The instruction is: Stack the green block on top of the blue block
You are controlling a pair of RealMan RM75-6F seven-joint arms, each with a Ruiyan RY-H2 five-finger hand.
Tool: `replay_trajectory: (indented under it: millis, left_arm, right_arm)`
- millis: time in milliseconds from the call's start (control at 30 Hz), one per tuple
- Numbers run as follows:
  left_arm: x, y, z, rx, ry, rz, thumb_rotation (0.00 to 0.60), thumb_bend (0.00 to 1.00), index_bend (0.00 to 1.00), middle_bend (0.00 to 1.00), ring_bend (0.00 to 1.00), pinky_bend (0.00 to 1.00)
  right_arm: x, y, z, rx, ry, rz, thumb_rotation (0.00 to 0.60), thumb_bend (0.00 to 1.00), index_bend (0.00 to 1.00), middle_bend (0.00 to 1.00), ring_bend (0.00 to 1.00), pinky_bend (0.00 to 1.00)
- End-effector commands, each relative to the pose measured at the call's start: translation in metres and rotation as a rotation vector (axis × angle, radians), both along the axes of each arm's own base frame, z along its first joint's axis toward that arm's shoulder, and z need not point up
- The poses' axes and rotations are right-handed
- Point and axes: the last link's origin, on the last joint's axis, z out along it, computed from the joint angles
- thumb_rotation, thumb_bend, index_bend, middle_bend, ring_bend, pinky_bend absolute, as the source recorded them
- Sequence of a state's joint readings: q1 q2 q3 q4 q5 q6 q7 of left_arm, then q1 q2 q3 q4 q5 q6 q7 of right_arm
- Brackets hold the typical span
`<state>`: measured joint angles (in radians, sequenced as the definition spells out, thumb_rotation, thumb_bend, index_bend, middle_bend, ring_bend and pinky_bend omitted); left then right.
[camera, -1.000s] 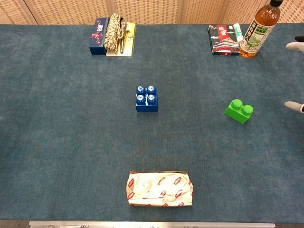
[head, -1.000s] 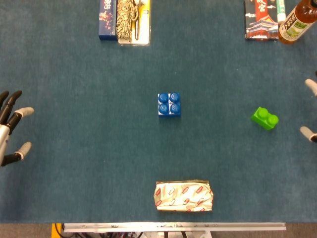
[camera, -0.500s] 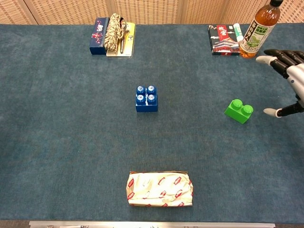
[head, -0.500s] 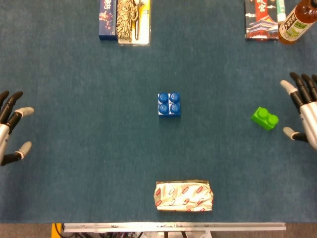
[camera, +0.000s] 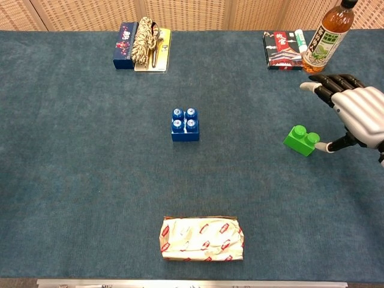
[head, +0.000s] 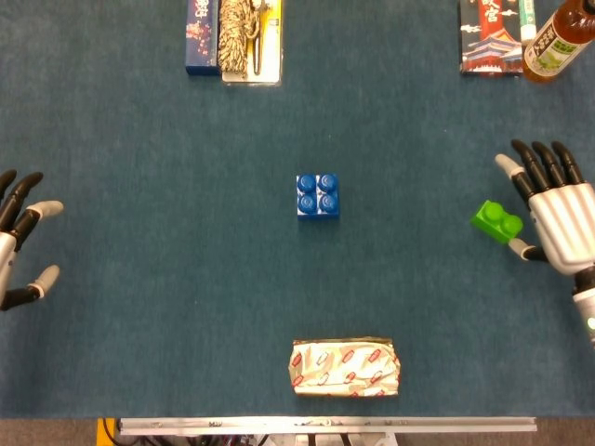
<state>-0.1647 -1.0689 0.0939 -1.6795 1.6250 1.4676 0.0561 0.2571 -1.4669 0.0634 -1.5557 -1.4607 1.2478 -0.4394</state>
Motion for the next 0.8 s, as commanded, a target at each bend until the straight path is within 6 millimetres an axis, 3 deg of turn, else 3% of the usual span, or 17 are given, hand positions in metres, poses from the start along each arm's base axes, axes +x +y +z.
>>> replay_trajectory:
  millis: [33, 800]
  left_arm:
    - [0.0, 0.0, 0.0, 0.0, -0.001, -0.001, 0.6, 0.23, 0.25, 0.11, 0.0, 0.08]
    - [0.002, -0.001, 0.004, 0.013, -0.017, 0.001, 0.6, 0.23, 0.25, 0.12, 0.0, 0.08]
  right_arm:
    - [0.0, -0.001, -0.003, 0.008, 0.007, -0.001, 0.6, 0.0, 0.11, 0.05, 0.0, 0.05]
    - [-0.011, -0.014, -0.025, 0.064, 0.057, -0.056, 0.6, 0.0, 0.11, 0.04, 0.0, 0.04]
